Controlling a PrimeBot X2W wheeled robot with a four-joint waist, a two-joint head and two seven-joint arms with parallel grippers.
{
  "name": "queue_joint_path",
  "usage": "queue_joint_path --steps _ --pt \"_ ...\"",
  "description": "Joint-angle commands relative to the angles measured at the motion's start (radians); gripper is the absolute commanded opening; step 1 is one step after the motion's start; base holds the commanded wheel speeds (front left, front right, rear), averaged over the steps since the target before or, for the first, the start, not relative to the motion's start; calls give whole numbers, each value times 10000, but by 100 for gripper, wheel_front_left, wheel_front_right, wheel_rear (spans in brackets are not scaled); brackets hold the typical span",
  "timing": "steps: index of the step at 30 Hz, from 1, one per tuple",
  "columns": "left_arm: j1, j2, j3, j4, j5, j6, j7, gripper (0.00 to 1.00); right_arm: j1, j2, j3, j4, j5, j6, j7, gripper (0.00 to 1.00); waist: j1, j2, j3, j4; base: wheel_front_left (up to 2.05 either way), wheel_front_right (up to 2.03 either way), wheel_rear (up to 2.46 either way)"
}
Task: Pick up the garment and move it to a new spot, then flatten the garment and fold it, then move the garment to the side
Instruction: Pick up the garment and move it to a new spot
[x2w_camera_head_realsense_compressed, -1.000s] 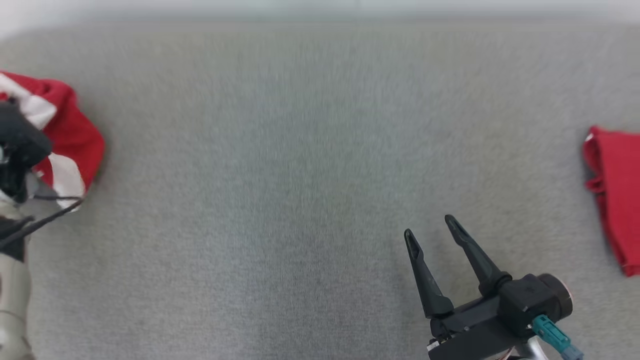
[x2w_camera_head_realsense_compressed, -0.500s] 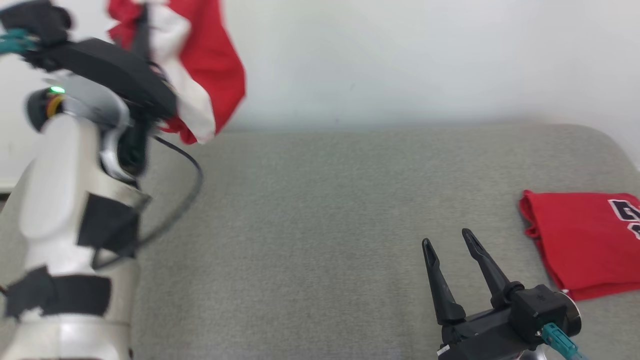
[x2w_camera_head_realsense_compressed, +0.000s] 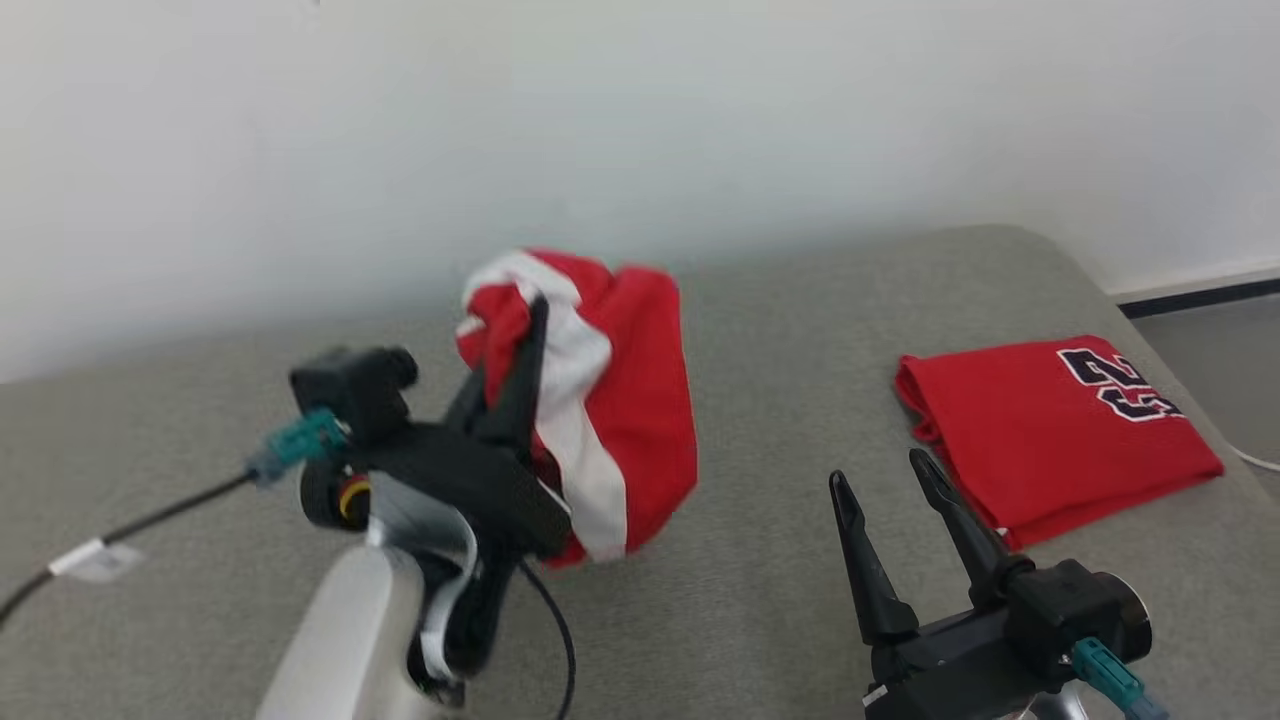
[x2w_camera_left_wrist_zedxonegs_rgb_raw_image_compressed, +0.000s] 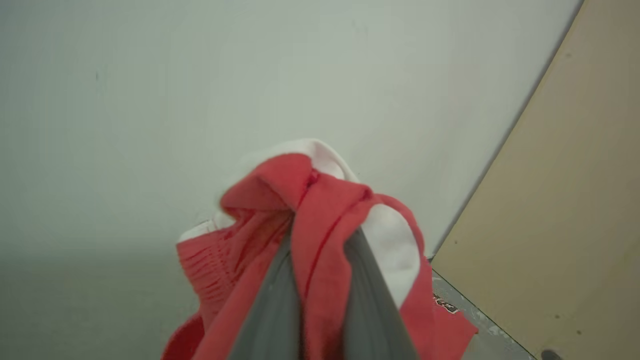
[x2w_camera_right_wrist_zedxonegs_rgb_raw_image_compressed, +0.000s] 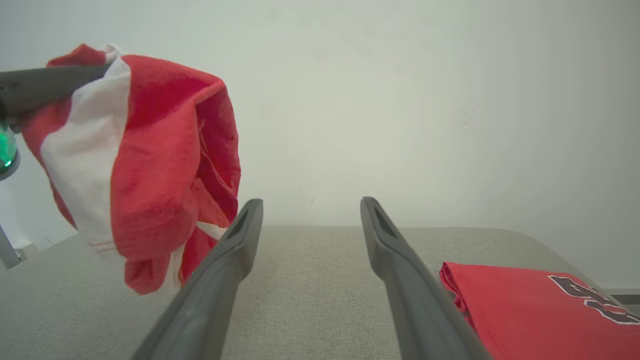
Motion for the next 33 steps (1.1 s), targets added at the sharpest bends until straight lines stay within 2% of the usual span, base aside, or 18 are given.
queue_joint_path --steps 1,6,13,14,15,16,21,24,28,33 --pt "333 13 -187 51 4 80 -162 0 -92 36 43 -27 54 -22 3 100 1 1 144 -508 0 0 0" --pt "987 12 -986 715 -183 126 -784 0 -128 34 -17 17 99 -22 -54 100 1 1 253 -648 0 0 0" --pt "535 9 -2197 3035 -218 -7 -2006 0 -235 34 136 198 236 -24 -141 100 1 1 360 -705 0 0 0" --pt "406 9 -2380 3494 -174 43 -2105 26 -257 36 179 238 249 -22 -135 100 1 1 363 -715 0 0 0" --pt "318 13 -2518 3909 -261 123 -2189 81 -287 37 237 277 274 -22 -139 100 1 1 363 -741 0 0 0" --pt "170 10 -2655 4264 -326 149 -2348 100 -323 36 276 324 299 -24 -138 100 1 1 358 -773 0 0 0" --pt "-373 5 -3360 5276 -745 282 -2699 100 -275 32 155 510 356 -24 -246 100 1 1 299 -786 0 0 0" --pt "-527 8 -3618 5343 -987 123 -2796 100 -135 38 -49 591 280 -22 -302 100 1 1 230 -608 0 0 0" --pt "-578 31 -3605 4952 -983 108 -3161 100 104 29 -508 632 229 -24 -348 100 1 1 97 -148 0 0 0" --pt "53 594 -3131 3726 -484 627 -3456 100 326 32 -1045 711 223 -22 -425 100 1 1 -72 481 0 0 0"
